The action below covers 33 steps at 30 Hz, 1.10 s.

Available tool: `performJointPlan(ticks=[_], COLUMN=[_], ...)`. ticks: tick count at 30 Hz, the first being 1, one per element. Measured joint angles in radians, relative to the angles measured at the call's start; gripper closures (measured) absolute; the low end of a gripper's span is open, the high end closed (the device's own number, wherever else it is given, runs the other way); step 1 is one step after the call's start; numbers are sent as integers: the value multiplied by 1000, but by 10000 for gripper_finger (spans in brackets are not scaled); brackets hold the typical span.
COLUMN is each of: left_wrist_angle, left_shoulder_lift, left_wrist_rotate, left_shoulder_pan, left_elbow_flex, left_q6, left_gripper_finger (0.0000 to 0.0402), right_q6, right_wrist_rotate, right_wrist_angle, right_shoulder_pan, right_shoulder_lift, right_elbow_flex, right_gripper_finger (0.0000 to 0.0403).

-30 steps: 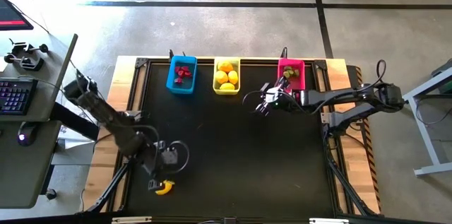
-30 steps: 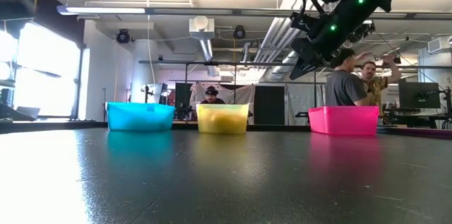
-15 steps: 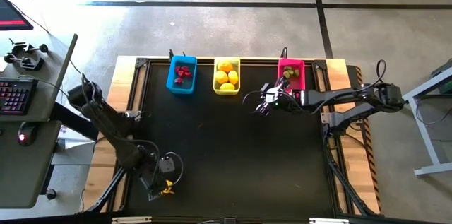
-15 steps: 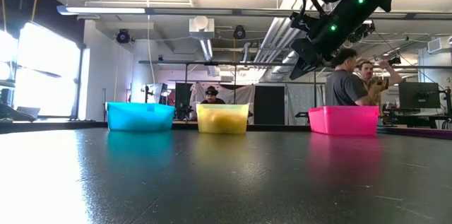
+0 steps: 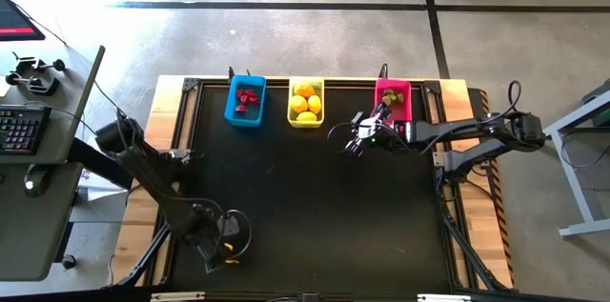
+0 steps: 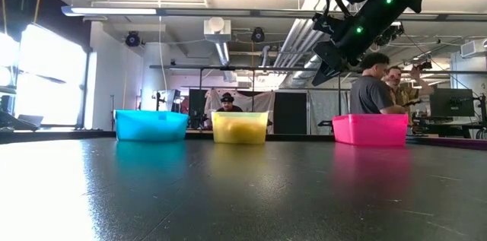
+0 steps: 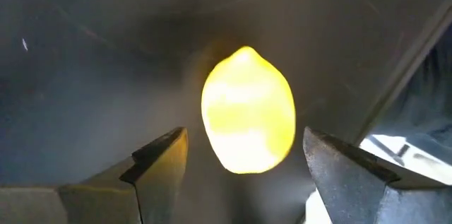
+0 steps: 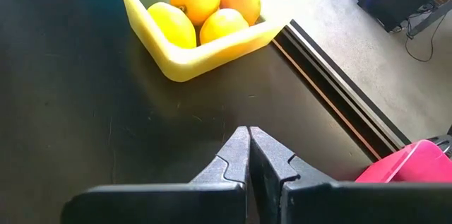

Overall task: Sort produce into baskets
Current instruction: Put the yellow lemon into the yellow bin

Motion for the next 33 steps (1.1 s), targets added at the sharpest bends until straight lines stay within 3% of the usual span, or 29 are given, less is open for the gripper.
performJointPlan(ticks=[6, 17, 21, 29, 33], left_wrist_angle=[1, -2, -20, -149, -172], left_shoulder_lift=[23, 85, 76, 49, 18], left_wrist_rotate=[-58, -4, -4, -47, -99], left_shoulder_pan=[-10, -40, -31, 51, 151], left_elbow_flex=[0, -1, -1, -1, -1], left_q6=[78, 111, 136, 232, 348], left_gripper_finger=[131, 135, 165, 268, 275], right_q6=[-1, -1, -1, 1, 15], right_wrist_rotate=[0, 0, 0, 0, 0], right_wrist_angle=[0, -1, -1, -8, -13], right_shoulder_pan=[0, 0, 0, 0, 0], right_shoulder_lift=[0, 0, 0, 0, 0], right_elbow_flex=[0, 0, 0, 0, 0], right_gripper_finger=[403, 403, 403, 403, 403])
